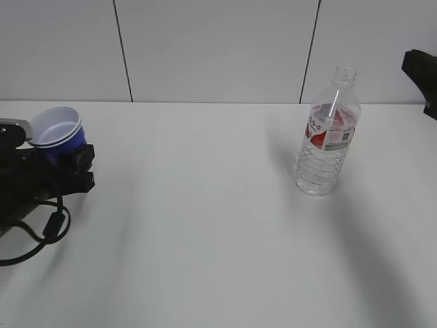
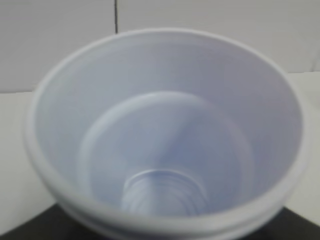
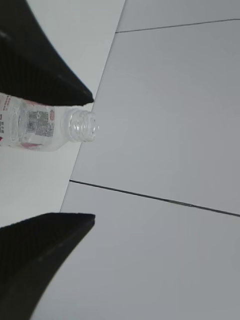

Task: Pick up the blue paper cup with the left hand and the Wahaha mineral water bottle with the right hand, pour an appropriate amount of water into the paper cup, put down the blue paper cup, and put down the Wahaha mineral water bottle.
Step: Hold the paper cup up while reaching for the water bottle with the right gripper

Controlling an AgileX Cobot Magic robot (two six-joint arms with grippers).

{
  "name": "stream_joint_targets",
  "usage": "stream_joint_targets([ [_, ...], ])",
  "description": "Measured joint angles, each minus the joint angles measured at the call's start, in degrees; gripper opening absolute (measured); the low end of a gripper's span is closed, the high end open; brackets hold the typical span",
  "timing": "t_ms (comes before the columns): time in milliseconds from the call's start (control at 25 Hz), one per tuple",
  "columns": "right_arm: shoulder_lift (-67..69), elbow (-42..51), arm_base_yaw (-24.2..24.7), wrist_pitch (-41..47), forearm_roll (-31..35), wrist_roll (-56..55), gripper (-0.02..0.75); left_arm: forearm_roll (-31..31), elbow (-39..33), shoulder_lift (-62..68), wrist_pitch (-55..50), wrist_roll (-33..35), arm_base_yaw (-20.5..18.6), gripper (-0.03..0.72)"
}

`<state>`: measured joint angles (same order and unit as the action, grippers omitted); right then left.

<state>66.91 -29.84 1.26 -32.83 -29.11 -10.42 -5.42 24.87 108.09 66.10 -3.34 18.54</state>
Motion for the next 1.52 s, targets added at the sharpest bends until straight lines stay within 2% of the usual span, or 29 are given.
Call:
stream_joint_targets([
  [240, 0.0, 0.0, 0.0, 0.0, 0.0, 0.0, 0.503, 7.6, -8.4, -9.8, 0.0, 0.6, 0.0, 0.425],
  [480, 0.0, 0.0, 0.0, -1.5, 0.0, 0.0, 0.503, 13.1, -12.4, -17.3, -0.1, 0.7, 0.0, 0.424],
  [760, 0.0, -2.3, 0.0, -2.2, -3.8, -6.4, 0.503, 17.6, -12.9, -26.3, -8.3, -2.0, 0.0, 0.424],
  [1000, 0.0, -6.4, 0.0, 1.9, -4.7, -8.4, 0.503, 19.9, -13.2, -32.8, -15.4, -5.7, 0.0, 0.424],
  [1280, 0.0, -6.8, -0.1, 6.7, -6.5, -8.9, 0.503, 22.0, -13.2, -35.1, -20.4, -8.3, 0.0, 0.423],
  [1520, 1.7, -6.8, -4.5, 10.4, -6.7, -9.0, 0.503, 25.7, -11.3, -35.1, -23.9, -9.6, 0.2, 0.422],
])
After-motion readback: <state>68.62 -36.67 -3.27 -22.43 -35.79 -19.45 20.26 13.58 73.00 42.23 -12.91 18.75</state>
